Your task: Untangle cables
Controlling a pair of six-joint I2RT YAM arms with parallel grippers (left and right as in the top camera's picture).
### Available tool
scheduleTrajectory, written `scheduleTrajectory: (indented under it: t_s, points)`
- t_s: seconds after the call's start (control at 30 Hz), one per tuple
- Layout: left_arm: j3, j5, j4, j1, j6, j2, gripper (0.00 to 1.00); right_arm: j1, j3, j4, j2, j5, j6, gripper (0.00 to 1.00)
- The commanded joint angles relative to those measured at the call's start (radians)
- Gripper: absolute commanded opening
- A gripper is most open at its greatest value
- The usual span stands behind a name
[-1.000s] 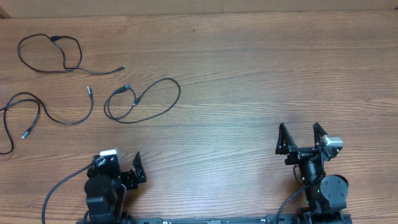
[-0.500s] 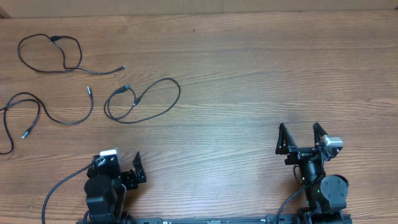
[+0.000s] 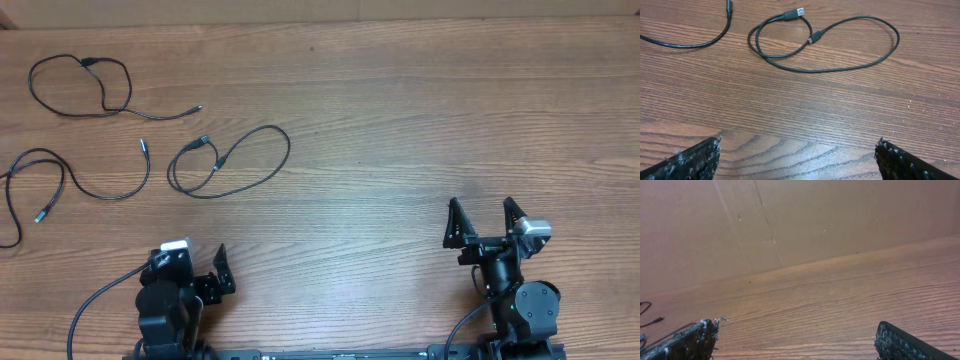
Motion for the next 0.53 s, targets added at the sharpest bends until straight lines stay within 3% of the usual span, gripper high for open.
scheduleTrajectory:
  t_s: [0.0,0.2,0.23,0.27,0.3,0.33,0.37,0.4,0.5]
  points:
    - [-0.004,-0.007,-0.007,0.004,0.019,-0.010,1.00,-0.001,-0.011,0.009,-0.008,0.002,-0.010,1.00]
    - [-0.004,-0.031,-0.010,0.004,0.019,-0.009,1.00,-0.001,-0.011,0.009,-0.008,0.002,-0.010,1.00]
    - [-0.004,-0.037,-0.010,0.004,0.019,-0.009,0.75,-0.001,-0.011,0.009,-0.008,0.002,-0.010,1.00]
    - [-0.004,-0.036,-0.011,0.004,0.019,-0.009,0.56,-0.001,-0.011,0.009,-0.008,0.002,-0.010,1.00]
    - [-0.004,-0.035,-0.011,0.004,0.019,-0.009,0.29,-0.001,-0.011,0.009,-0.008,0.002,-0.010,1.00]
    - [-0.004,-0.031,-0.011,0.004,0.019,-0.009,0.25,-0.001,-0.011,0.009,-0.008,0.002,-0.010,1.00]
    - [-0.005,-0.030,-0.010,0.004,0.019,-0.009,0.37,-0.001,-0.011,0.009,-0.008,0.002,-0.010,1.00]
    - [-0.004,-0.025,0.003,0.004,0.011,-0.009,1.00,-0.001,-0.011,0.009,-0.008,0.002,-0.010,1.00]
    - [-0.004,-0.013,0.076,0.004,-0.014,-0.009,1.00,-0.001,-0.011,0.009,-0.008,0.002,-0.010,1.00]
